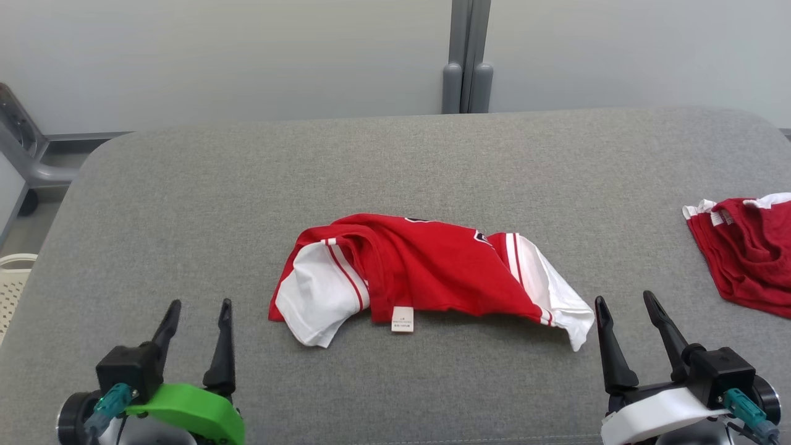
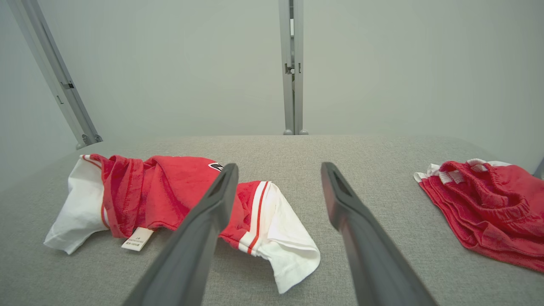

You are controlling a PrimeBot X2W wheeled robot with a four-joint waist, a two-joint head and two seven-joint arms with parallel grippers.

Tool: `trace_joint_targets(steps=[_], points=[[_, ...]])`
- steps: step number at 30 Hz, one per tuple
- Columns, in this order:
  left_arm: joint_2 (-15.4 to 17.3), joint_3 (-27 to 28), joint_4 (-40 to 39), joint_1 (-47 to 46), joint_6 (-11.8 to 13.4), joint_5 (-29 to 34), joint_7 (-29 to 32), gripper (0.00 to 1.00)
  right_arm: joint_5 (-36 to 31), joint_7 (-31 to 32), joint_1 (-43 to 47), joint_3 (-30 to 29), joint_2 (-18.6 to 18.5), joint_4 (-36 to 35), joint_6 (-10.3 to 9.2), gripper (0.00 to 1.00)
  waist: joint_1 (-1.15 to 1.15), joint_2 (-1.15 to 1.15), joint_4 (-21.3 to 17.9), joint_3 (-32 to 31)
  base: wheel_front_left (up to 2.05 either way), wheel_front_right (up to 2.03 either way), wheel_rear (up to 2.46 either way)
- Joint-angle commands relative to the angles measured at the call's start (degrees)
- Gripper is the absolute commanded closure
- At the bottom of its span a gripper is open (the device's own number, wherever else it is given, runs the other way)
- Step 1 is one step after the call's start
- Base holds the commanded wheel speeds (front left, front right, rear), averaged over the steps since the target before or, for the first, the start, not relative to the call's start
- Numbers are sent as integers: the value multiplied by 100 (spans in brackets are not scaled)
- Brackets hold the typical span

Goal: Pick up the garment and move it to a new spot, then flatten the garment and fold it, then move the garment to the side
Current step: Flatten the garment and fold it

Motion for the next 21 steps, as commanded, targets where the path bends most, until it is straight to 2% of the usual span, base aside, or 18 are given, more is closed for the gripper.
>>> trace_joint_targets(steps=[1, 5, 10, 15, 21], points=[[7, -75, -37, -135, -17, -27, 135, 0, 21, -8, 54, 9, -15, -28, -7, 0, 0, 0, -8, 17, 0, 0, 0], [-125, -630, -12, -340, -227, -33, 933, 0, 49, -13, 61, 81, -15, -45, -7, 0, 0, 0, -60, 123, 0, 0, 0], [-452, -1270, 210, -752, -505, -150, 1885, 0, 41, -47, -128, 189, -16, -84, -7, 0, 0, 0, -271, 431, 0, 0, 0], [-767, -1421, 610, -1125, -640, -400, 2266, 0, 97, -116, -272, 223, -14, -42, -7, 0, 0, 0, -543, 766, 0, 0, 0], [-908, -1390, 1250, -1642, -763, -521, 2407, 0, 154, -222, -470, 235, -15, 23, -7, 0, 0, 0, -818, 1181, 0, 0, 0]])
